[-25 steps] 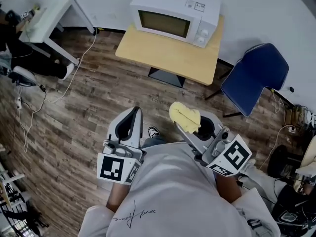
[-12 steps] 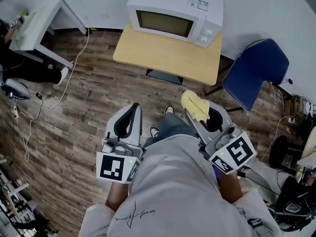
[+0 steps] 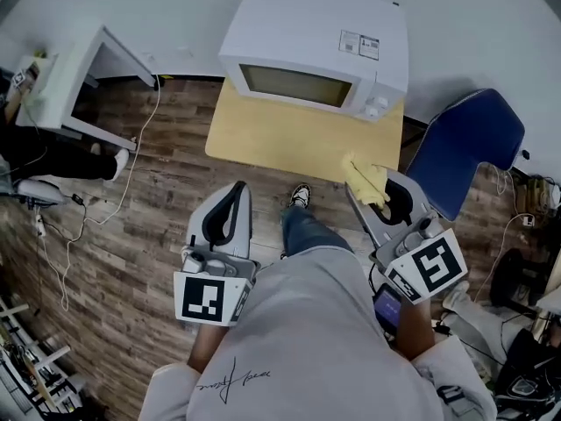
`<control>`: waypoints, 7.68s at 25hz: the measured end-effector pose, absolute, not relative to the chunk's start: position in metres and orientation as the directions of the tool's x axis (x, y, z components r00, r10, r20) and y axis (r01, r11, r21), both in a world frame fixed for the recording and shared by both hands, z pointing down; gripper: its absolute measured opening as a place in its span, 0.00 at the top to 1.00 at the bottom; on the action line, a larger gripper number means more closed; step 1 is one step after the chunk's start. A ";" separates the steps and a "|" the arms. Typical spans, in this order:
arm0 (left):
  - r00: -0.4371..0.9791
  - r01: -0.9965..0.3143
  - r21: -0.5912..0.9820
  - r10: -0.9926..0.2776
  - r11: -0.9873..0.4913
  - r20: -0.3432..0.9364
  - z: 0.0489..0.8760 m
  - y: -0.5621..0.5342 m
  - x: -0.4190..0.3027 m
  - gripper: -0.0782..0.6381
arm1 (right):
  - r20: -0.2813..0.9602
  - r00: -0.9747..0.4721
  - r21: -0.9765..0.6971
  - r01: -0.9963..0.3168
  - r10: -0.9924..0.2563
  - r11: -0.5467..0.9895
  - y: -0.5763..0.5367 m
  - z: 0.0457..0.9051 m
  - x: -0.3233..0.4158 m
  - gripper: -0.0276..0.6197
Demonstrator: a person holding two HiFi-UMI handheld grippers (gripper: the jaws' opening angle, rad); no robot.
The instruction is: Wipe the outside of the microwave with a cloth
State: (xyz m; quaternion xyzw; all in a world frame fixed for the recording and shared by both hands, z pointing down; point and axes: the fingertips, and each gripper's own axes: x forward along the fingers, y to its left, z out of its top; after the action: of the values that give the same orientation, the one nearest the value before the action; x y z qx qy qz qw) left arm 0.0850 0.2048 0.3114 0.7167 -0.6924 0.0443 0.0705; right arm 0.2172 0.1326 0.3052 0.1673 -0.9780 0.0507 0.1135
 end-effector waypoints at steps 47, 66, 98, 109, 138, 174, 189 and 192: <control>0.392 -0.920 0.069 -0.912 -0.386 0.121 0.300 -0.084 -0.070 0.90 | 0.783 -0.151 0.106 -0.923 -0.603 0.369 -0.373 0.375 0.213 0.77; 0.407 -0.910 0.125 -0.911 -0.396 0.070 0.291 -0.095 -0.031 0.90 | 0.831 -0.124 0.104 -0.923 -0.542 0.371 -0.387 0.399 0.204 0.78; 0.459 -0.885 0.155 -0.879 -0.439 0.129 0.309 -0.049 -0.056 0.90 | 0.841 -0.208 0.109 -0.839 -0.499 0.534 -0.361 0.397 0.072 0.77; 0.417 -0.906 0.149 -0.898 -0.397 0.142 0.312 -0.044 -0.078 0.90 | 0.846 -0.303 0.056 -0.768 -0.439 0.638 -0.349 0.399 -0.011 0.77; 0.282 -0.955 0.132 -0.952 -0.266 0.118 0.301 -0.025 -0.115 0.90 | 0.807 -0.568 -0.192 -0.506 -0.158 0.841 -0.266 0.393 -0.184 0.77; 0.592 -0.805 0.042 -0.799 -0.591 0.110 0.295 -0.077 0.030 0.90 | 0.836 -0.266 -0.016 -0.886 -0.481 0.463 -0.343 0.367 0.216 0.77; 0.571 -0.820 0.049 -0.808 -0.570 0.147 0.308 -0.072 0.006 0.90 | 0.871 -0.091 0.154 -0.882 -0.482 0.445 -0.339 0.395 0.218 0.77; 0.566 -0.824 0.066 -0.811 -0.563 0.151 0.311 -0.069 0.001 0.90 | 0.871 -0.076 0.170 -0.881 -0.486 0.441 -0.339 0.396 0.216 0.77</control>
State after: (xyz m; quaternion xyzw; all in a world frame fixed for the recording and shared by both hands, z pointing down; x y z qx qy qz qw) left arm 0.0009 -0.0692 0.3114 0.8825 -0.4630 0.0515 0.0644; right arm 0.2157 -0.3392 0.3960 0.4859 -0.7035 0.2078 0.4752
